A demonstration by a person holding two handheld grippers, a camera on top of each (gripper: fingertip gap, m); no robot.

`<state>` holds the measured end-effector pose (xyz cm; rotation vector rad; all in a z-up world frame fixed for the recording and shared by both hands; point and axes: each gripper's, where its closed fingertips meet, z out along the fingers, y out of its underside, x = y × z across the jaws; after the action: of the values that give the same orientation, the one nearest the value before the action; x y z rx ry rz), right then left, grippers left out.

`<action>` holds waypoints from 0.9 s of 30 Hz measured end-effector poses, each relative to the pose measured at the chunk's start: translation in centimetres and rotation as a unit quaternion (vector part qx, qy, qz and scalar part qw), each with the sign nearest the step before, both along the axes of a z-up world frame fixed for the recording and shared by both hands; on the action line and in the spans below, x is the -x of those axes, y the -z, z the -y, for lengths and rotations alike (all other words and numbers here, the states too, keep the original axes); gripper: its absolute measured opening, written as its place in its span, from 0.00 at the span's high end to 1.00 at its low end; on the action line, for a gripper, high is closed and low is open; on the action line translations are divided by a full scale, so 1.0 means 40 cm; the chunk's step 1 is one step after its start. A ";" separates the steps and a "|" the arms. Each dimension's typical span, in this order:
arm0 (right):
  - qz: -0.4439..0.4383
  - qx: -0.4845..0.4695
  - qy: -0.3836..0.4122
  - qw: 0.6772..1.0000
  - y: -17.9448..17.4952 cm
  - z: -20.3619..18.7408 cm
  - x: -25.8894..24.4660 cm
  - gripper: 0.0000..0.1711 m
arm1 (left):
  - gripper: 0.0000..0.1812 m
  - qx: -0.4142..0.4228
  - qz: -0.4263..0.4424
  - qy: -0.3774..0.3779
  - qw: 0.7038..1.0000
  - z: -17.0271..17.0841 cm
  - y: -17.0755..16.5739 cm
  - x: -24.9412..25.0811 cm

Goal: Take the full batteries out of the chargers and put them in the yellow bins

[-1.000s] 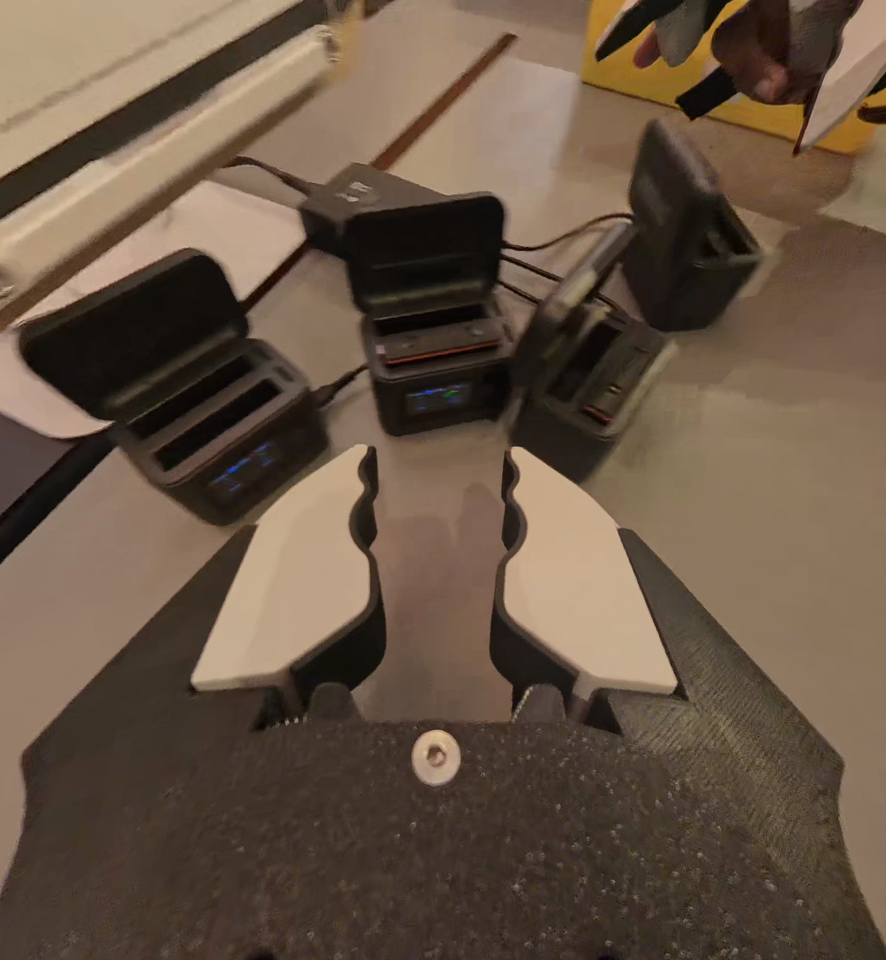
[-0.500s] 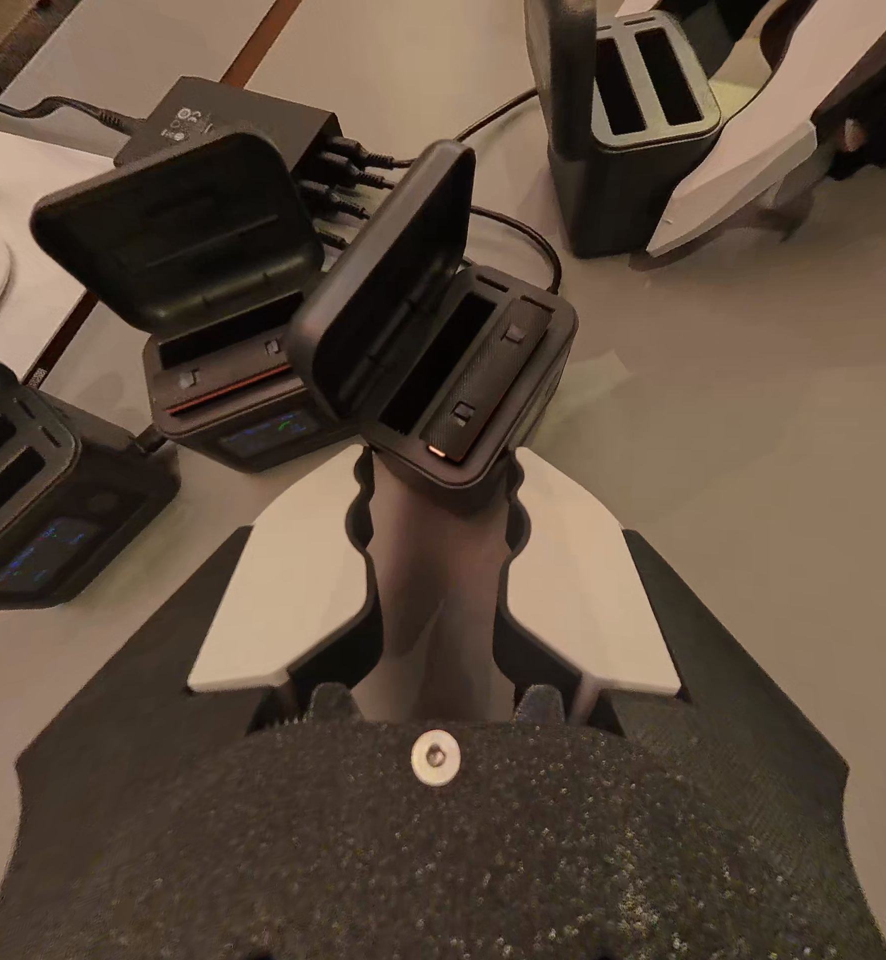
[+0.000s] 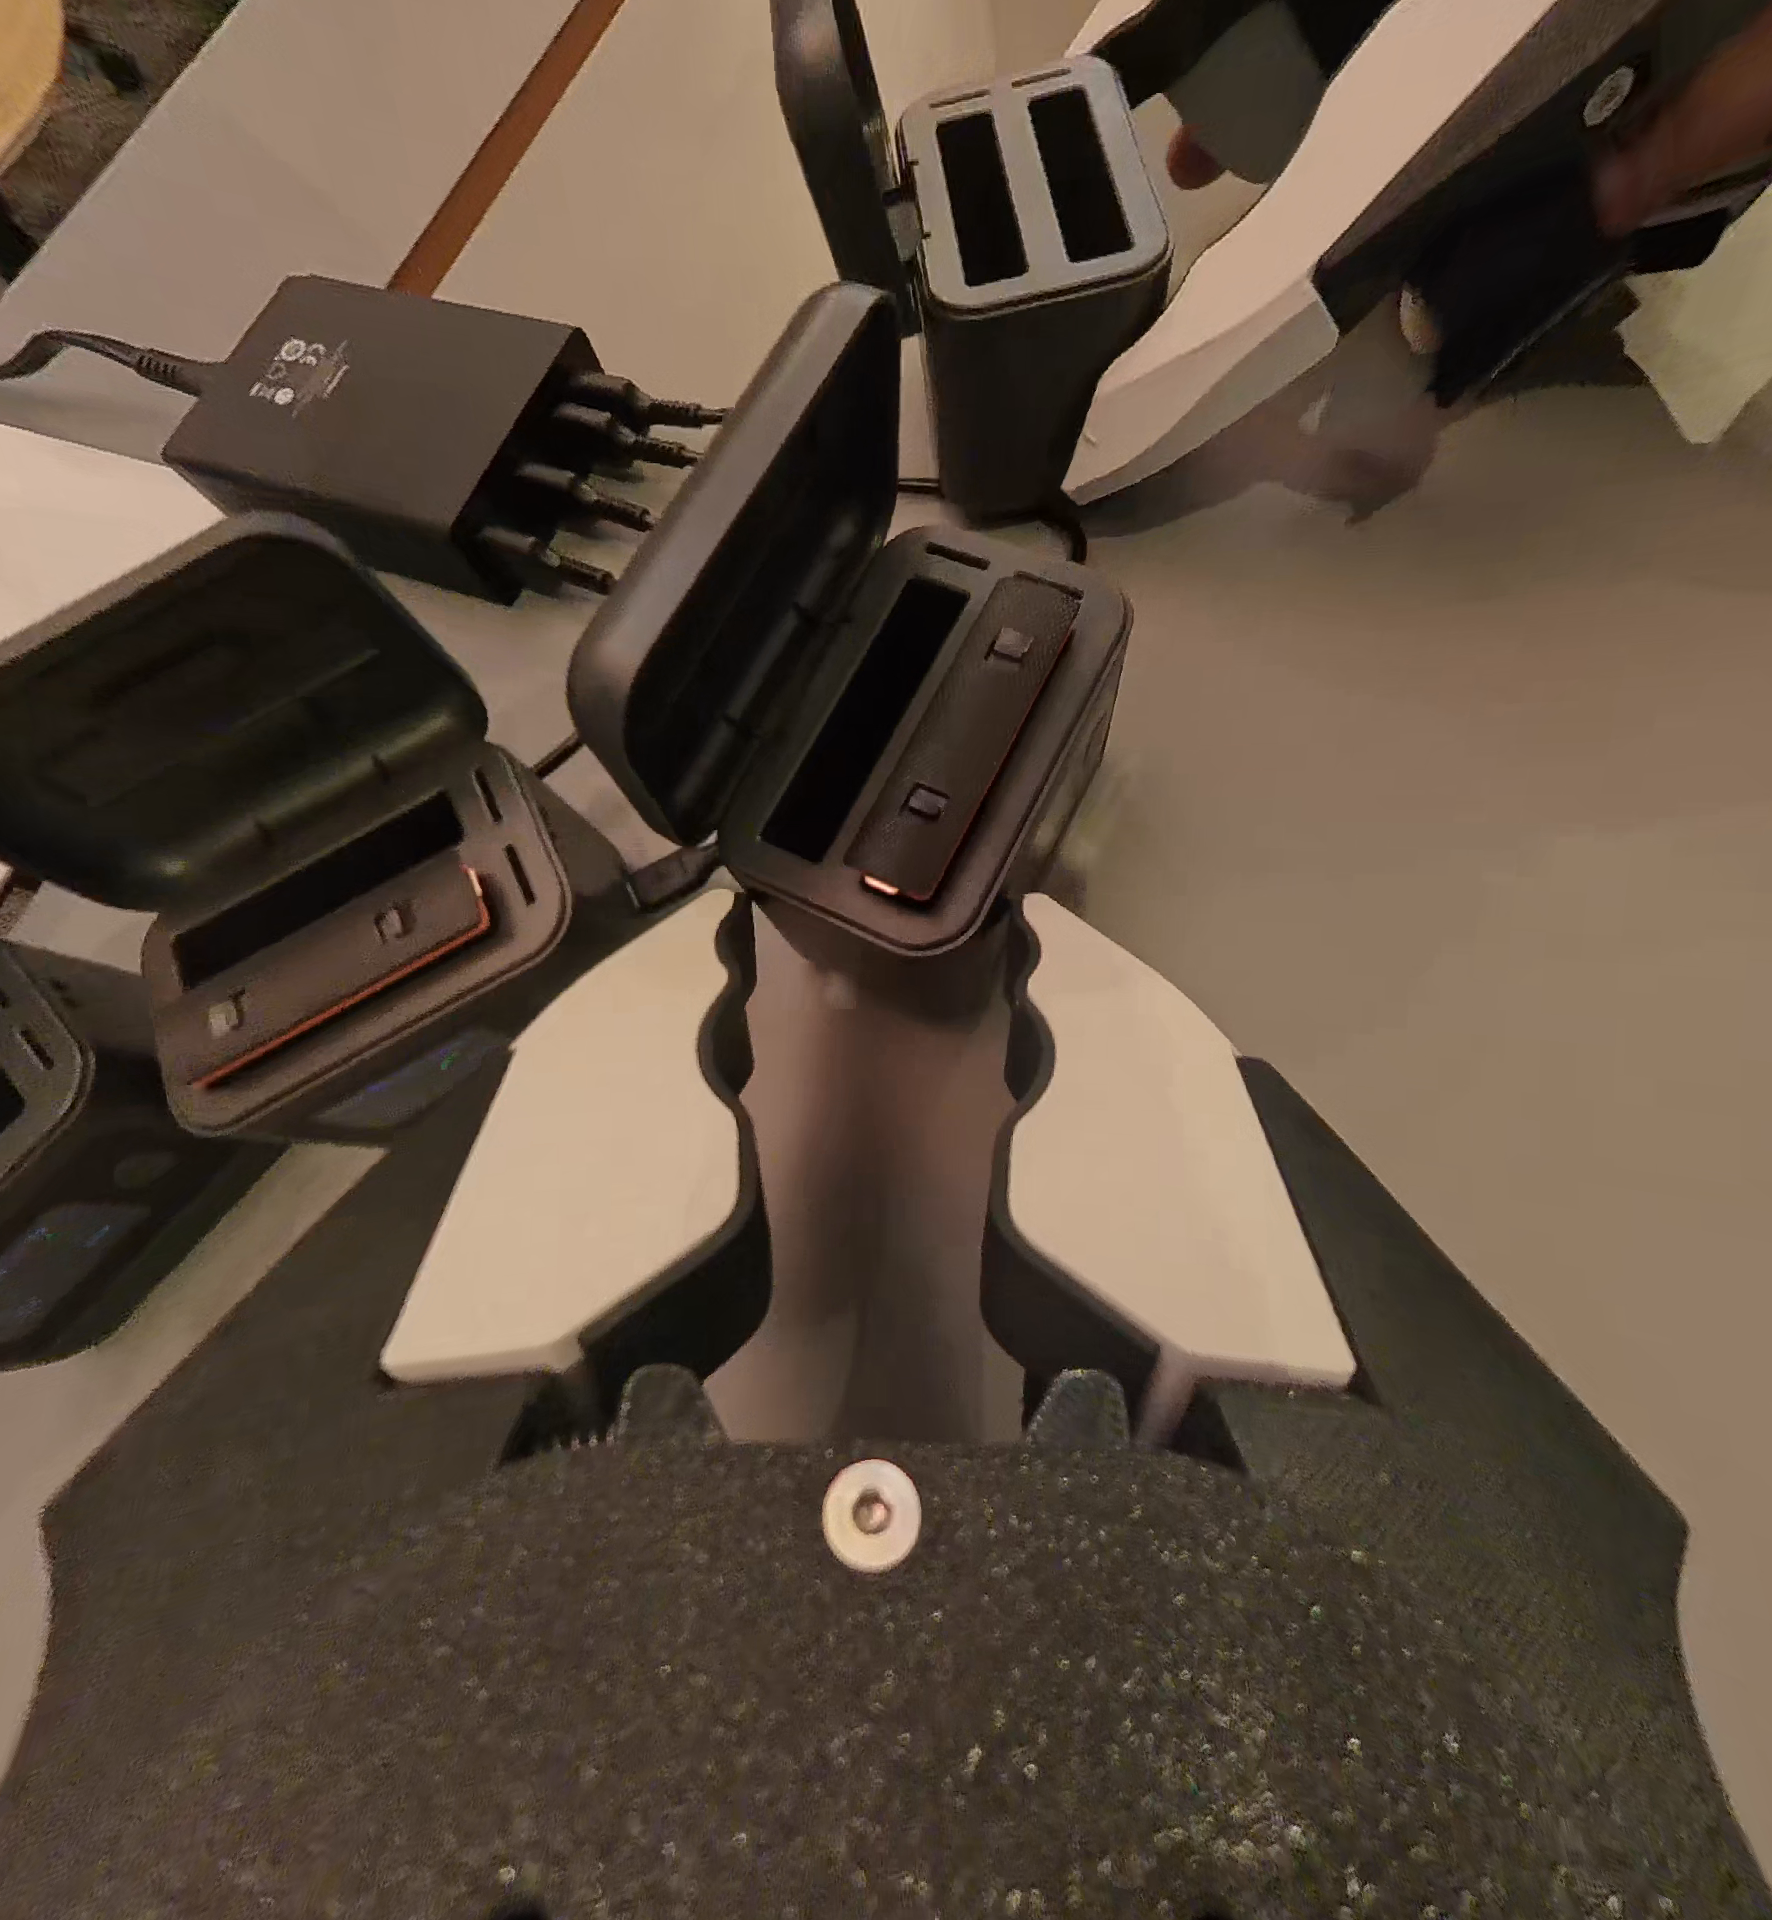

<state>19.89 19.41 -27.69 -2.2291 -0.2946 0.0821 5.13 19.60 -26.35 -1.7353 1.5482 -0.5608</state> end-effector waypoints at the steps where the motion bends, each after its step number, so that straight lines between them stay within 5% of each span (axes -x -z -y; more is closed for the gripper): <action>1: 0.000 0.000 0.005 1.000 0.000 -0.004 -0.008 0.47 | 0.75 -0.002 0.001 -0.008 1.000 -0.004 0.001 -0.007; 6: 0.013 -0.001 0.022 1.000 -0.004 -0.014 -0.038 0.50 | 0.76 0.003 0.009 -0.038 0.999 -0.019 0.002 -0.030; 12: 0.003 -0.006 0.014 1.000 -0.013 -0.010 -0.075 0.66 | 0.76 0.000 0.017 -0.060 0.998 -0.024 0.003 -0.037; 23: 0.065 0.015 -0.233 0.970 -0.038 -0.018 -0.064 0.31 | 0.75 -0.015 0.020 -0.057 0.998 -0.027 0.002 -0.036; 25: 0.064 0.061 -0.269 0.959 -0.014 -0.021 -0.046 0.29 | 0.76 -0.019 0.021 -0.055 0.998 -0.026 0.002 -0.036; 27: 0.084 0.080 -0.257 0.959 -0.001 -0.043 -0.059 0.44 | 0.76 -0.023 0.022 -0.056 0.998 -0.025 0.002 -0.037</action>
<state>22.24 21.12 -27.65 -2.2685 -0.9891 0.2018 6.62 20.60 -26.44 -1.7513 1.4132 -0.5000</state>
